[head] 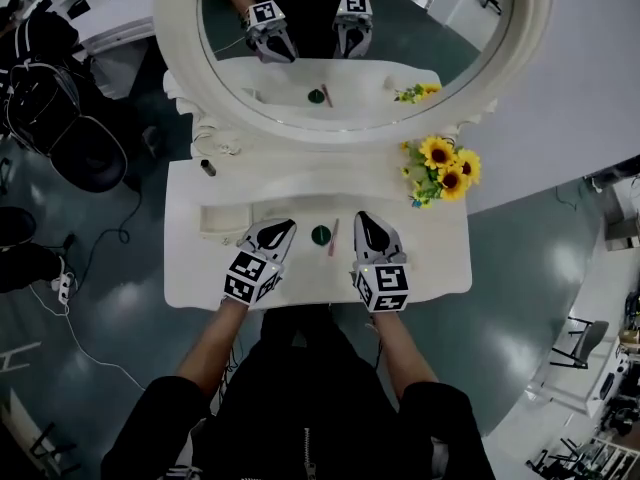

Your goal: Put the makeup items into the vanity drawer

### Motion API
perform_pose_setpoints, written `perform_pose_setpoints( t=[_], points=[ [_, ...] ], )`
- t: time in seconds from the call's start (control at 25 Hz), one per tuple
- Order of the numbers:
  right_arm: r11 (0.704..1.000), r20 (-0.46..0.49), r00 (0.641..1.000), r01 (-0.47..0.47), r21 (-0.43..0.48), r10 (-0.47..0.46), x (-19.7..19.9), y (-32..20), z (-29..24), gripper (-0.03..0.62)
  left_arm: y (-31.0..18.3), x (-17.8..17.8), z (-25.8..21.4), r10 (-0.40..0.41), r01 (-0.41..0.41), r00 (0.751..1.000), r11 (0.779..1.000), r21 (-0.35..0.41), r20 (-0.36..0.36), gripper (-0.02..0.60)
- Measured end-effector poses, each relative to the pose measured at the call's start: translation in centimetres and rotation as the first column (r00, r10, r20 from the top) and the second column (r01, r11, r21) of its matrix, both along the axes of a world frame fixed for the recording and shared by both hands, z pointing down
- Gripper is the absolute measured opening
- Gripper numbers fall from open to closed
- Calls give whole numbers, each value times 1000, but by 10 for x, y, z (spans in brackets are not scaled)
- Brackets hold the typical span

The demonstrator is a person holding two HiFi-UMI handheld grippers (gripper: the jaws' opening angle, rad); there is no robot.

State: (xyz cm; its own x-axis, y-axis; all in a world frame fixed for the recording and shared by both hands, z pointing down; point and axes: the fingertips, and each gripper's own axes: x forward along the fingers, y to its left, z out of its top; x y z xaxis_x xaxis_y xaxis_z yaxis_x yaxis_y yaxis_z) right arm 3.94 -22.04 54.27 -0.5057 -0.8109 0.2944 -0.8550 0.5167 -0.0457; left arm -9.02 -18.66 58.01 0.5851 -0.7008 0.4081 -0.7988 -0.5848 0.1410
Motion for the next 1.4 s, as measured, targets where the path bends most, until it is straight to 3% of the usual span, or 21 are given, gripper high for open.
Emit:
perform_pose_setpoints(
  t=[0.2, 0.32, 0.36, 0.6, 0.8, 0.96, 1.12, 1.24, 1.4],
  points=[
    [1000, 1, 1000, -18, -26, 18, 13, 8, 10, 5, 1, 38, 57, 171, -157, 981, 976, -148, 86, 45],
    [999, -14, 1000, -26, -42, 25, 23, 14, 17, 5, -1, 54, 87, 236, -206, 964, 955, -212, 126, 152],
    [998, -17, 999, -30, -46, 30, 26, 15, 19, 5, -2, 58, 97, 257, -220, 956, 948, -232, 144, 159],
    [996, -24, 997, -69, -64, 67, 46, 18, 24, 5, -17, 68, 144, 346, -264, 914, 904, -335, 214, 163],
    [990, -33, 993, -117, -77, 114, 67, 22, 28, 5, -24, 78, 171, 437, -317, 856, 866, -386, 275, 163],
    [986, -40, 989, -146, -85, 143, 79, 26, 30, 5, -25, 77, 186, 455, -300, 842, 841, -450, 290, 163],
    [981, -46, 985, -170, -91, 167, 91, 28, 32, 5, -25, 77, 191, 446, -283, 849, 837, -469, 283, 155],
    [980, -48, 984, -176, -92, 172, 92, 27, 33, 5, -21, 78, 192, 447, -288, 850, 836, -467, 277, 100],
    [978, -34, 983, -185, -92, 182, 93, 21, 32, 5, -21, 78, 188, 423, -270, 856, 856, -442, 296, 34]
  ],
)
